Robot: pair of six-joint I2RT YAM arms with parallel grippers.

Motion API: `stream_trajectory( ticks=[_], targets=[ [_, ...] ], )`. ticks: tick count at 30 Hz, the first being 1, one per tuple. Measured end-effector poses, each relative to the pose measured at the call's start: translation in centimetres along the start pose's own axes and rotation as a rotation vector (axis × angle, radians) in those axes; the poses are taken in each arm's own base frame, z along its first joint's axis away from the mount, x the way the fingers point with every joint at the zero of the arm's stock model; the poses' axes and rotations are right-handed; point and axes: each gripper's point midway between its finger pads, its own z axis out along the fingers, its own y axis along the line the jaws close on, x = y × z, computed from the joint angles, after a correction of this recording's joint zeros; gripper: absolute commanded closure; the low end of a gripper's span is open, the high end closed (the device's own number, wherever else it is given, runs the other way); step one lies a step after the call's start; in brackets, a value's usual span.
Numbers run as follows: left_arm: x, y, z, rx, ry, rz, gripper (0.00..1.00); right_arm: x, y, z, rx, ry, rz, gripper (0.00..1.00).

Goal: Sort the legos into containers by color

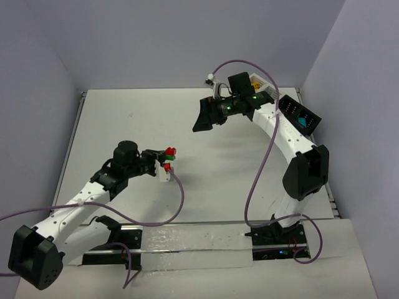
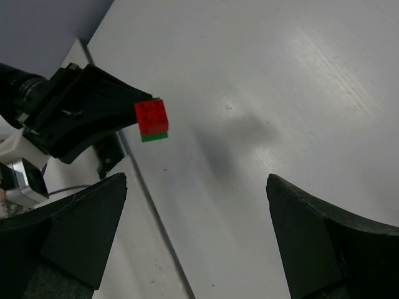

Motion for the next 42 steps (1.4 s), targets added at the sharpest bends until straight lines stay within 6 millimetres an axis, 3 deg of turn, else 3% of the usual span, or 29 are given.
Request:
stream_trajectory(
  ticks=[4,11,21,31,34,42],
  targets=[
    [-2.5,1.1,0.7,-0.046,-0.048,0.121,1.0,0.8,2.5,1.3,-0.066,0.036,-0.03,0.01],
    [-4.8,2.2,0.8,-0.102,-0.083,0.263,1.0,2.2,4.0,2.3,-0.105,0.082,-0.062,0.04],
    [-5.4,2.9,0.8,-0.124,-0.092,0.353,1.0,4.0,5.7,4.2,-0.147,0.145,-0.112,0.05],
    [-5.8,3.2,0.8,-0.135,-0.102,0.385,1.0,4.7,6.2,4.9,-0.159,0.176,-0.114,0.11],
    [-6.0,3.3,0.9,-0.138,-0.112,0.394,1.0,4.8,6.2,5.2,-0.162,0.182,-0.116,0.18],
    [-6.1,3.0,1.1,-0.125,-0.125,0.41,1.0,4.9,6.9,5.9,-0.182,0.2,-0.141,0.66]
  ],
)
